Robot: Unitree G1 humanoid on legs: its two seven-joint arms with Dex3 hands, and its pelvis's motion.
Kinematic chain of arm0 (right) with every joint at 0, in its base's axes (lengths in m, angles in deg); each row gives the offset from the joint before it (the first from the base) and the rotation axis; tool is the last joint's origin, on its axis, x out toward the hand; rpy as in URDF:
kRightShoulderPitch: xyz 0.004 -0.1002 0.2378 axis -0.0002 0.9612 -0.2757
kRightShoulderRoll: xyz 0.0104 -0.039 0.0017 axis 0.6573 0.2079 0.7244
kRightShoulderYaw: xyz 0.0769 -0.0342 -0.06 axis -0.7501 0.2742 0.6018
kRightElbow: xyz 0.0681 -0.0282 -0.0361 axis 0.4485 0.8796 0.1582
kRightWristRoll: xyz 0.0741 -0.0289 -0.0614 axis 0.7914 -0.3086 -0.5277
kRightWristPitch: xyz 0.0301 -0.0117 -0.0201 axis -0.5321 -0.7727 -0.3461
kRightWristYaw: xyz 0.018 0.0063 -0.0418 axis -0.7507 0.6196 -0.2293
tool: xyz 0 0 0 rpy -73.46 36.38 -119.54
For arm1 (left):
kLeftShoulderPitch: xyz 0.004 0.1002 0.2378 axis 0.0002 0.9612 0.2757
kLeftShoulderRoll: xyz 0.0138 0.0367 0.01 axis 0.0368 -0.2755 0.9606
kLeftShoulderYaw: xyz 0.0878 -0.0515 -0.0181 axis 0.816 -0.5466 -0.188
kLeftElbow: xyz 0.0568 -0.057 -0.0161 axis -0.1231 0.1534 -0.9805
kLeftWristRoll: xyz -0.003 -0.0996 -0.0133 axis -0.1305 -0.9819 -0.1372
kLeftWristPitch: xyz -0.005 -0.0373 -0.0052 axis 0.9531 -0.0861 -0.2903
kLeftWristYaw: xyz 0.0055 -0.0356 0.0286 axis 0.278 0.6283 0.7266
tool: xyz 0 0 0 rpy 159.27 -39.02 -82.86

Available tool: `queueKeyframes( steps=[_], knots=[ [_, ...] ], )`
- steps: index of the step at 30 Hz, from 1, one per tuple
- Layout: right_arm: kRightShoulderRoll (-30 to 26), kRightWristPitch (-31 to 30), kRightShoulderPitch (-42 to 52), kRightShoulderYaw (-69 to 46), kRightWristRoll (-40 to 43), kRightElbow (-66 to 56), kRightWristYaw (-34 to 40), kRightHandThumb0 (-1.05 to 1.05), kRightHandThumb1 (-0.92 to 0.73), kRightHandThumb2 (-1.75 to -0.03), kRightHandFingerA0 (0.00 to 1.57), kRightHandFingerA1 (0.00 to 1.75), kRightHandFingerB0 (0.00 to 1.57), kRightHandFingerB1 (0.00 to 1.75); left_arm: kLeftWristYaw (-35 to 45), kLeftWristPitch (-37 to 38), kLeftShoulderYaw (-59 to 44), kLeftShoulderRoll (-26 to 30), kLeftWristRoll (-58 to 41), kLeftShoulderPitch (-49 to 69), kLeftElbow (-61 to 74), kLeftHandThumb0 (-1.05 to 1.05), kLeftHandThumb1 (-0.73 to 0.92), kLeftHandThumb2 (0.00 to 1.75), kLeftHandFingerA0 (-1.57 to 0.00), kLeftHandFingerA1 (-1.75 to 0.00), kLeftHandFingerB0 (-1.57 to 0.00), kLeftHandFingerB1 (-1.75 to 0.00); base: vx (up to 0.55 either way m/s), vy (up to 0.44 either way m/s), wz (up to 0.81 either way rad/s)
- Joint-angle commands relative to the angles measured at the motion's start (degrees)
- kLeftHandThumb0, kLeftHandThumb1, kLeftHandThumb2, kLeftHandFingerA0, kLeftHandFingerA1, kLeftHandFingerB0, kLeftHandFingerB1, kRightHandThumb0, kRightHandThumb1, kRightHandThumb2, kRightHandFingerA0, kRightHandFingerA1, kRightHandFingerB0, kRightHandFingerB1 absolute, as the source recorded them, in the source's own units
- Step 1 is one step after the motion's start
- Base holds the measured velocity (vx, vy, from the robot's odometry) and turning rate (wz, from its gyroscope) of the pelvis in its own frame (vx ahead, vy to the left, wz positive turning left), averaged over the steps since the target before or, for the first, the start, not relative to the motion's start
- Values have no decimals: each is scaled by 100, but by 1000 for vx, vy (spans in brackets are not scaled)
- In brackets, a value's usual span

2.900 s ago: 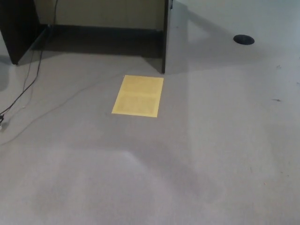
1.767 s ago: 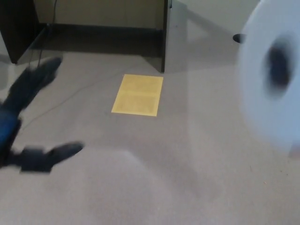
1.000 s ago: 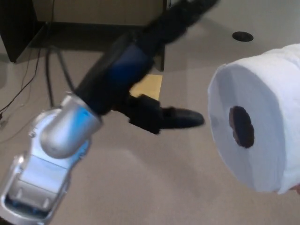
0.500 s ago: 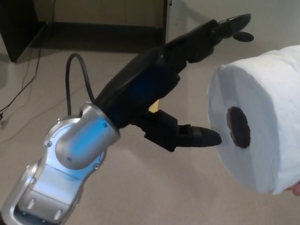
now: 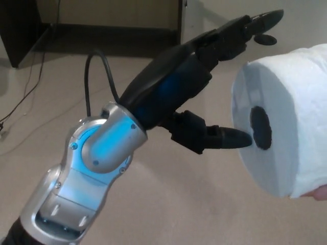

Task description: A person is holding a toilet paper roll and the robot extends its left hand to grab the roll by inserting its thumb into the gap in the middle and brings its hand down by its side. Then it extends its arm again to hand the toilet paper roll back to the person.

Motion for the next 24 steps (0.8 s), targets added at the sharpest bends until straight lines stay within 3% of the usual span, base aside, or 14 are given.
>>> queueKeyframes(
  steps=[1,4,5,7,9,11,13,14,17,18,21,22,23,24],
  knots=[
    [-99,-80,-20,17,-39,35,-96,-40,-68,-60,67,60,43,38,-49,38,29,-98,248,-94,-36,-30,20,81,0,-48,0,-49,0,0,0],
    [-104,-106,14,65,-75,49,-78,-41,-67,-60,74,66,41,37,-79,139,26,-159,272,12,-23,-30,19,80,0,-48,0,-49,0,0,0],
    [-103,-86,41,79,-84,44,-78,-47,-55,-86,69,73,36,51,-58,96,24,-165,282,44,28,-30,19,80,0,-48,0,-49,0,0,0],
    [-99,-75,53,81,-75,50,-87,-40,-68,-60,66,60,42,38,-5,35,14,-148,312,70,79,-30,20,80,0,-48,0,-49,0,0,0],
    [-104,-65,40,100,-91,59,-78,-40,-68,-60,69,62,42,38,13,9,7,-121,368,66,92,-31,20,81,0,-48,0,-49,0,0,0],
    [-100,-98,26,121,-107,64,-65,-46,-55,-86,66,70,36,51,50,3,-36,-83,348,82,114,-31,21,81,0,-48,0,-49,0,0,0],
    [-99,-84,31,96,-71,66,-87,-46,-55,-86,67,71,36,51,84,-63,-46,-49,390,72,168,-31,21,81,0,-48,0,-49,0,0,0],
    [-97,-118,21,101,-75,66,-95,-40,-68,-60,71,66,42,37,122,-116,-80,-35,362,67,215,-30,20,80,0,-47,0,-49,0,0,0],
    [-103,-120,14,113,-87,80,-122,-40,-69,-60,68,58,42,37,174,-123,-177,2,290,70,316,-29,20,80,0,-47,0,-49,0,0,0],
    [-108,-124,14,129,-106,82,-114,-47,-55,-86,66,69,36,51,176,-51,-232,37,270,79,339,-29,20,80,0,-48,0,-49,0,0,0],
    [-101,-110,6,119,-93,75,-111,-40,-68,-60,69,61,43,38,253,-147,-350,87,178,66,455,-29,19,80,0,-48,0,-49,0,0,0],
    [-106,-116,6,148,-123,64,-97,-40,-69,-60,70,62,42,37,352,-243,-452,58,-49,64,508,-51,36,66,-13,-42,-7,-21,0,0,0],
    [-93,-129,-2,131,-98,76,-118,-40,-67,-60,70,61,41,37,407,-335,-496,76,-81,33,567,-28,20,79,-1,-49,0,-49,0,0,0],
    [-82,-145,-8,98,-62,89,-139,-40,-67,-60,69,61,41,37,457,-390,-533,113,-90,2,616,-28,20,80,-1,-48,0,-49,0,0,0]
  ],
)
